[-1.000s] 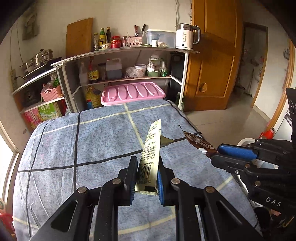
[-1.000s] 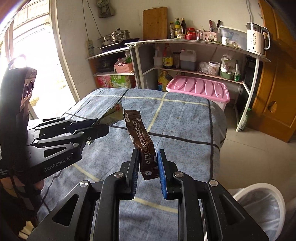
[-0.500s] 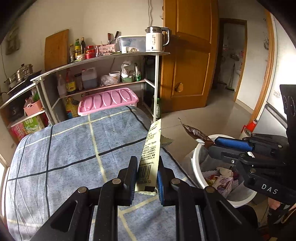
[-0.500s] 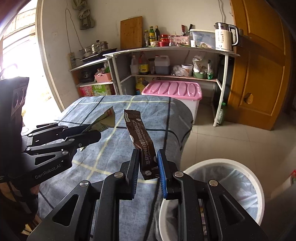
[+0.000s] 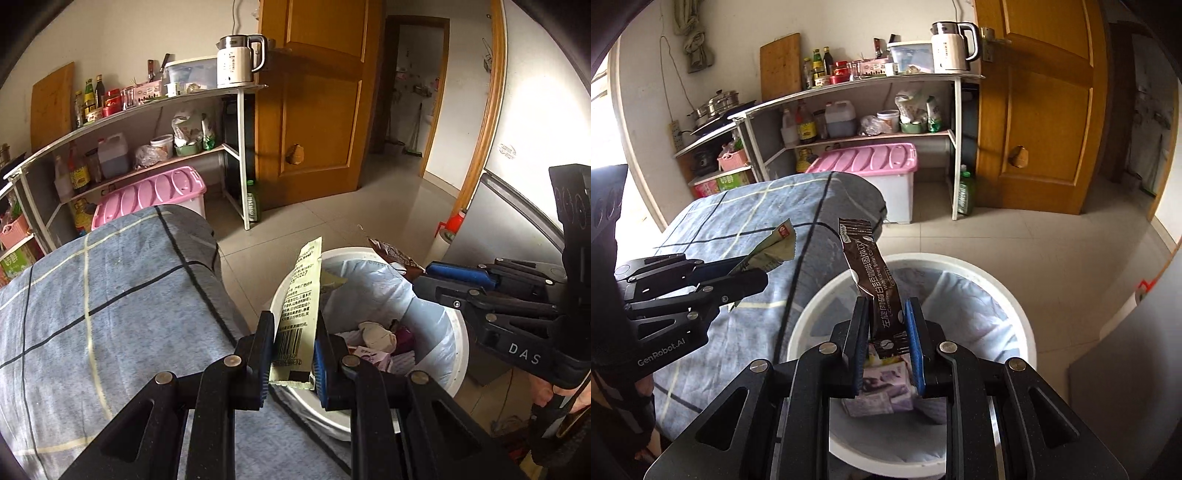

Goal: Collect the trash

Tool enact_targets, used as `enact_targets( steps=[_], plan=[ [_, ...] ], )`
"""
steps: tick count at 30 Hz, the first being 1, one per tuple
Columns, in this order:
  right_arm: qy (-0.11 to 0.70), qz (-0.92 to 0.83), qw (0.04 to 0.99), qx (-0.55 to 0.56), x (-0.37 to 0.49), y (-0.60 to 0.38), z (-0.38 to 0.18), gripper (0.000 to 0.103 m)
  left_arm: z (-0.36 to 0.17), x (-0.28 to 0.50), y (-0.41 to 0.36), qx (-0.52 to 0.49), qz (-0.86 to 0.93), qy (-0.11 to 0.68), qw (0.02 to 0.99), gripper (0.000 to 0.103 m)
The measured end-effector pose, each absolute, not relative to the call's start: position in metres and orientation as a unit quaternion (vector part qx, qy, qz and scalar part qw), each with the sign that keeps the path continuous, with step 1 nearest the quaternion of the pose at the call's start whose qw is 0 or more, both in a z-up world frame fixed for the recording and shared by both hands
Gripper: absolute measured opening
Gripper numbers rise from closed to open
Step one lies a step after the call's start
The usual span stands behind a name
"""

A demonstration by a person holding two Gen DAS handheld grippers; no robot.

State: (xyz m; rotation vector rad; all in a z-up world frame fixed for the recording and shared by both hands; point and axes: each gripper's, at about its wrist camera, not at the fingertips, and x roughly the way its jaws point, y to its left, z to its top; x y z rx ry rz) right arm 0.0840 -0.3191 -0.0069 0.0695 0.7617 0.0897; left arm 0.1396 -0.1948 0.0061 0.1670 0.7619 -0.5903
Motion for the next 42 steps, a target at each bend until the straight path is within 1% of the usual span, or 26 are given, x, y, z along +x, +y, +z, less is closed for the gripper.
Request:
enact_targets(
  steps=[11, 20, 26, 27, 29, 31, 33, 37, 42],
  plan=[
    [0.409, 0.0, 0.912, 0.042, 0.069, -0.361, -0.037, 0.021, -0.025, 0.126, -0.245, 0.108, -0.302, 0.389, 0.863, 0.02],
    [0.446, -0.035, 0.894, 0.031, 0.066, -0.377, -0.066, 0.021, -0.053, 0.115, -0.264, 0.11, -0.315, 0.422, 0.843, 0.02],
    [0.459, -0.04, 0.887, 0.037, 0.065, -0.382, -0.076, 0.022, -0.057, 0.116, -0.266, 0.111, -0.308, 0.428, 0.843, 0.02],
    [0.461, -0.041, 0.886, 0.041, 0.065, -0.383, -0.077, 0.023, -0.057, 0.116, -0.267, 0.111, -0.306, 0.429, 0.843, 0.02],
    [0.463, -0.043, 0.884, 0.046, 0.066, -0.384, -0.079, 0.033, -0.057, 0.118, -0.265, 0.112, -0.3, 0.43, 0.844, 0.022],
    [0.459, -0.043, 0.886, 0.049, 0.064, -0.384, -0.079, 0.035, -0.056, 0.118, -0.263, 0.111, -0.297, 0.429, 0.846, 0.03],
    [0.457, -0.041, 0.887, 0.051, 0.062, -0.382, -0.078, 0.036, -0.055, 0.116, -0.262, 0.111, -0.295, 0.427, 0.848, 0.034],
    [0.449, -0.045, 0.891, 0.048, 0.058, -0.378, -0.075, 0.043, -0.051, 0.112, -0.258, 0.11, -0.292, 0.42, 0.853, 0.034],
    [0.438, -0.046, 0.896, 0.052, 0.051, -0.372, -0.068, 0.047, -0.044, 0.103, -0.25, 0.117, -0.282, 0.401, 0.863, 0.035]
  ],
)
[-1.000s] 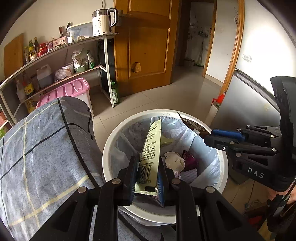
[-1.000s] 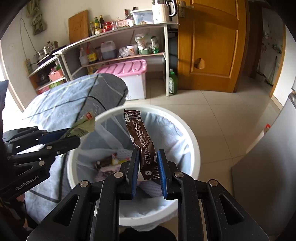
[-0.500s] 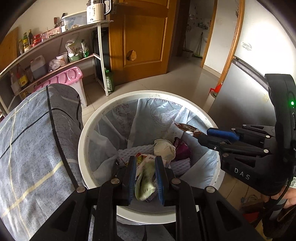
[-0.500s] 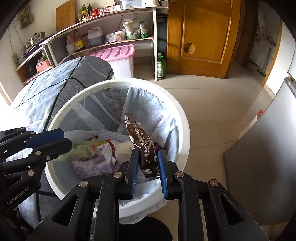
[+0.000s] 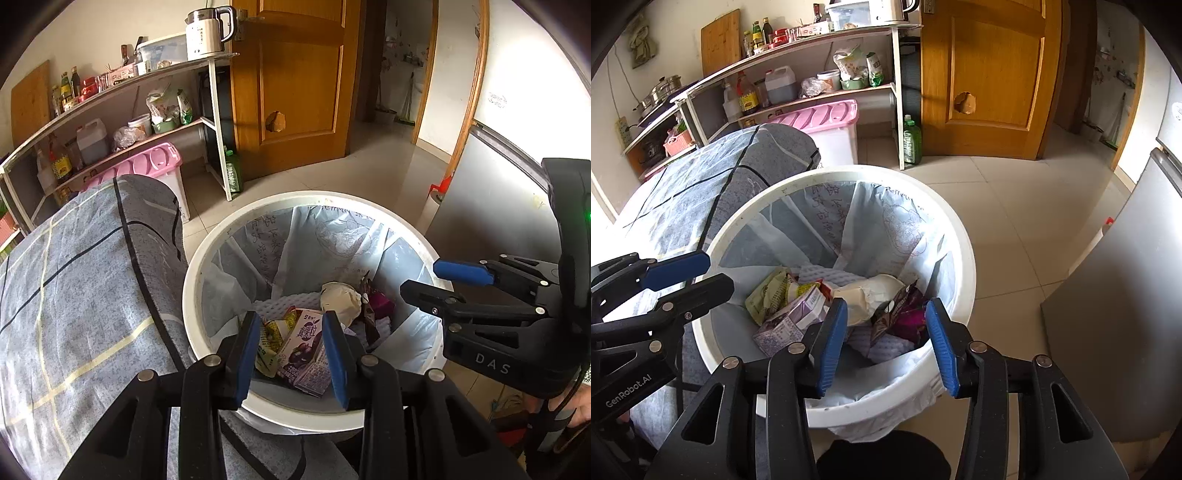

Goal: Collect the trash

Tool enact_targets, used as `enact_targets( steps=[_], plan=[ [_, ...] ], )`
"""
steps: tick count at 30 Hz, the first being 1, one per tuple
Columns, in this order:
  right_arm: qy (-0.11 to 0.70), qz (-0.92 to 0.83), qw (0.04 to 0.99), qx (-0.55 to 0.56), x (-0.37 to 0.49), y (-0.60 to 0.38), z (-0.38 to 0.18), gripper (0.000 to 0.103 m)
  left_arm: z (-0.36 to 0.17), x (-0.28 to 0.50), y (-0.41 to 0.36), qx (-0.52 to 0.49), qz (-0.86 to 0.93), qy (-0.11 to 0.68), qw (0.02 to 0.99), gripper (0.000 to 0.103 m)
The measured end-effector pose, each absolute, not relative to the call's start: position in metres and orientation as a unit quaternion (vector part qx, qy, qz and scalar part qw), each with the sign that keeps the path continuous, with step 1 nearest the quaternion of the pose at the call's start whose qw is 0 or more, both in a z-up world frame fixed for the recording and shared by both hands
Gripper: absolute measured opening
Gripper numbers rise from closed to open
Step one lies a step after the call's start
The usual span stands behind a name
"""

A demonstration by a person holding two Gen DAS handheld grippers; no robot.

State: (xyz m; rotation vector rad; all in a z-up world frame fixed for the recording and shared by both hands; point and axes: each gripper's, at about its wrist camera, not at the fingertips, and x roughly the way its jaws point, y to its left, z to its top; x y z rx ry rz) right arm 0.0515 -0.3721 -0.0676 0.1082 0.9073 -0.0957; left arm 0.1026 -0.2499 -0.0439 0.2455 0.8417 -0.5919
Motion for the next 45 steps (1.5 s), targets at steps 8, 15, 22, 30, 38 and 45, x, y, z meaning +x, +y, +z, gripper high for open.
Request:
enact_targets(
  steps=[8, 15, 22, 30, 38, 45],
  plan=[
    [0.403, -0.061, 0.911, 0.072, 0.026, -0.361, -0.047, 0.049, -0.025, 0.085, -0.222, 0.106, -0.257, 0.367, 0.888, 0.035],
    [0.355, -0.072, 0.929, 0.072, -0.009, -0.333, -0.023, 0.049, -0.003, 0.056, -0.193, 0.09, -0.236, 0.339, 0.906, 0.035],
    [0.319, -0.095, 0.941, 0.055, -0.043, -0.3, -0.011, 0.049, 0.01, 0.025, -0.167, 0.079, -0.213, 0.314, 0.922, 0.035],
    [0.296, -0.134, 0.945, 0.049, -0.073, -0.28, -0.007, 0.049, 0.018, 0.001, -0.147, 0.068, -0.202, 0.293, 0.932, 0.035],
    [0.283, -0.144, 0.946, 0.068, -0.088, -0.277, -0.006, 0.049, 0.015, -0.014, -0.147, 0.08, -0.201, 0.29, 0.932, 0.035],
    [0.28, -0.147, 0.946, 0.072, -0.091, -0.278, -0.005, 0.049, 0.014, -0.019, -0.148, 0.079, -0.202, 0.287, 0.933, 0.035]
  ],
)
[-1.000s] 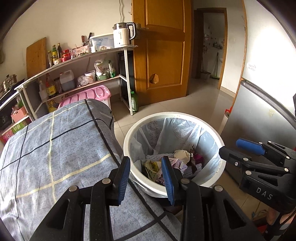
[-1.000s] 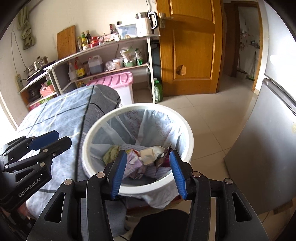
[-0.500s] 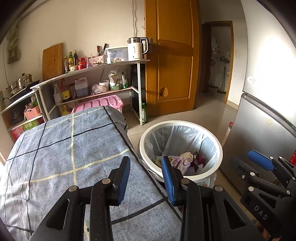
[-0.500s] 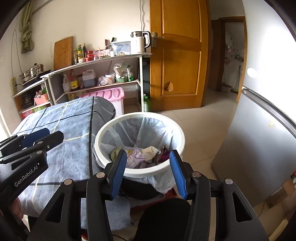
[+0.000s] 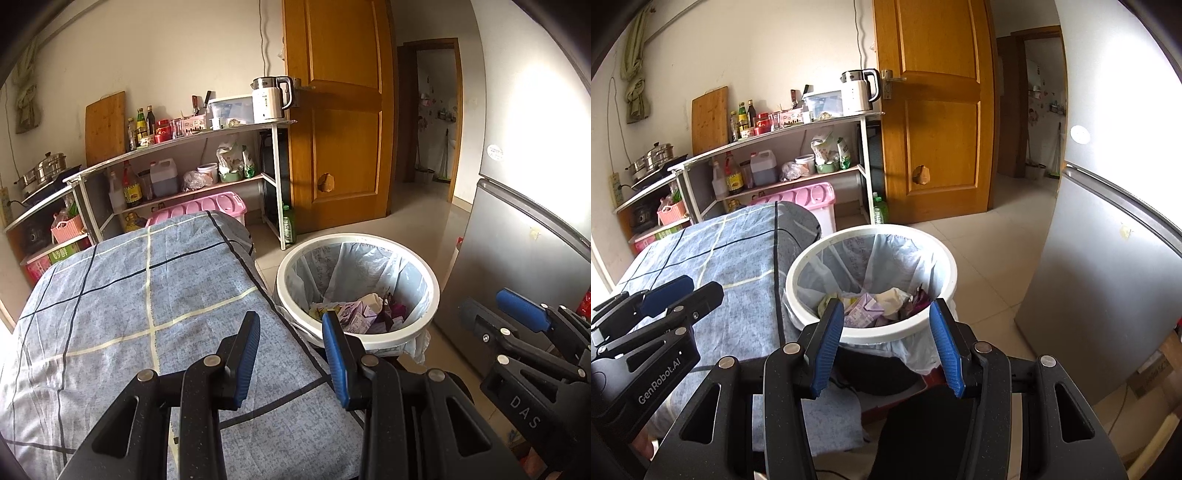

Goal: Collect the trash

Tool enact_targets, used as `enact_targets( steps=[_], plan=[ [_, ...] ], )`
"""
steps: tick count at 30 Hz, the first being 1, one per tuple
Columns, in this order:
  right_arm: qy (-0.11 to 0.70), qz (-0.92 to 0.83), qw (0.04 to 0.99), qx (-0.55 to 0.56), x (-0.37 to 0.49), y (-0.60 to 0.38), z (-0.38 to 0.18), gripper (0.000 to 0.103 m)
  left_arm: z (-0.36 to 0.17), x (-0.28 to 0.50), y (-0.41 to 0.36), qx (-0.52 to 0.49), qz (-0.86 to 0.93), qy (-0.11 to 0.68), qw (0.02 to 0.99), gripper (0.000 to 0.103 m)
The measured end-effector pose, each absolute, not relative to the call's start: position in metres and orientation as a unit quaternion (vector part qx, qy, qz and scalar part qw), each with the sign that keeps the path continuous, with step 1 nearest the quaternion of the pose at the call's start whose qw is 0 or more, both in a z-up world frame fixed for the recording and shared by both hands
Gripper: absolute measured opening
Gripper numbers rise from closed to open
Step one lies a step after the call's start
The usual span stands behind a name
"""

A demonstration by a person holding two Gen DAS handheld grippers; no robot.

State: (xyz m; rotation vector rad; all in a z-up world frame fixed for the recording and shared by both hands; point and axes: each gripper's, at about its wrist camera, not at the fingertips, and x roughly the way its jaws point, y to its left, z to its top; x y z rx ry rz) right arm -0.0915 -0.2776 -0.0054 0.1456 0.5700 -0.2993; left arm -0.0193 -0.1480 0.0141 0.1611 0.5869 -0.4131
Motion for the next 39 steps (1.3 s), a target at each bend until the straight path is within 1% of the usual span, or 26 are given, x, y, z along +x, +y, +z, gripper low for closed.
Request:
enact_targets(
  steps=[39],
  plan=[
    [0.274, -0.144, 0.948, 0.073, -0.0943, -0.2716, -0.0049, 0.049, 0.0138, -0.022, -0.146, 0.075, -0.196, 0.294, 0.932, 0.035]
  ],
)
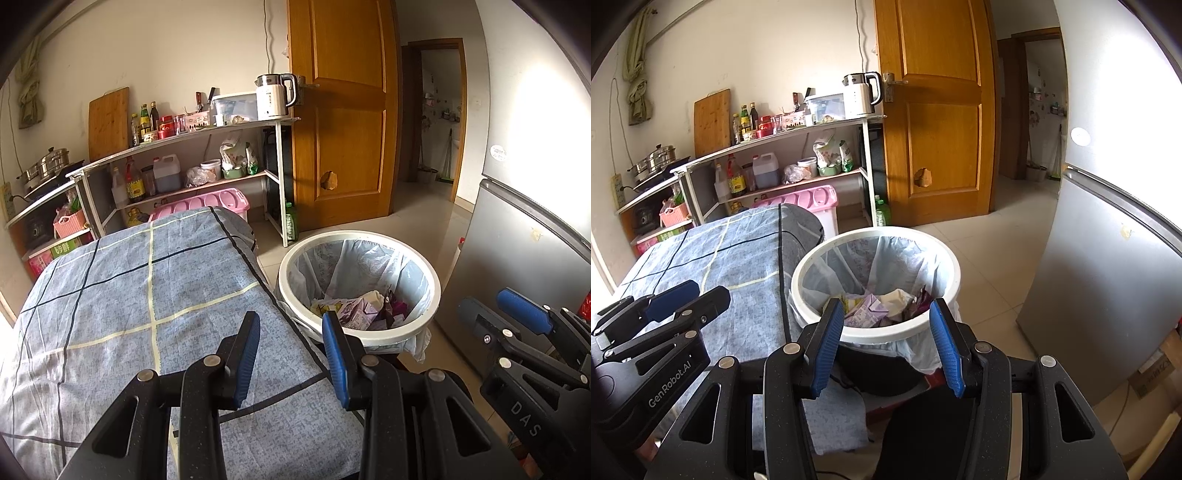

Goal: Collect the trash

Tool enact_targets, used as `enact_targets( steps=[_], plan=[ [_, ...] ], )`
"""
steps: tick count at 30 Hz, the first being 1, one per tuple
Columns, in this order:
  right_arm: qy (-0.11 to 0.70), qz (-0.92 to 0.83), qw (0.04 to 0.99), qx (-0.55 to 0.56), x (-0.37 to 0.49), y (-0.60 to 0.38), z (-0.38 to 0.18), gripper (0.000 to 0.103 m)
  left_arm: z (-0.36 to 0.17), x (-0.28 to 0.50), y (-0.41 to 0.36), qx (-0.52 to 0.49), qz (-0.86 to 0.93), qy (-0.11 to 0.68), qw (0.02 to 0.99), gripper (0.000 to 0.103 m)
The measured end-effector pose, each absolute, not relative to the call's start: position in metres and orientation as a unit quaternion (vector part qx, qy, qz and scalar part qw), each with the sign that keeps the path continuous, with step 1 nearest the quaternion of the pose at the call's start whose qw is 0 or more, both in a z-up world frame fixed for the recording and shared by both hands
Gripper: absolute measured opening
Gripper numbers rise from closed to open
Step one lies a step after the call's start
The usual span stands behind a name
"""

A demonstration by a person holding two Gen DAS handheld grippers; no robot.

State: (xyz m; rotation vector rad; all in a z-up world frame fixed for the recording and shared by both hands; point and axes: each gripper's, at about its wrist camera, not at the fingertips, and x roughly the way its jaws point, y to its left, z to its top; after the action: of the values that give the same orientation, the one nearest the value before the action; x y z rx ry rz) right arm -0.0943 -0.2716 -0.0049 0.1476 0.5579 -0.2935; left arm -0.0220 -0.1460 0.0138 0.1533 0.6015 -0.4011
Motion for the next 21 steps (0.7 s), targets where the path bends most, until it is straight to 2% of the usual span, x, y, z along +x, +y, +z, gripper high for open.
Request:
enact_targets(
  steps=[21],
  plan=[
    [0.274, -0.143, 0.948, 0.074, -0.0951, -0.2698, -0.0026, 0.049, 0.0125, -0.0226, -0.1444, 0.075, -0.195, 0.296, 0.932, 0.035]
  ],
)
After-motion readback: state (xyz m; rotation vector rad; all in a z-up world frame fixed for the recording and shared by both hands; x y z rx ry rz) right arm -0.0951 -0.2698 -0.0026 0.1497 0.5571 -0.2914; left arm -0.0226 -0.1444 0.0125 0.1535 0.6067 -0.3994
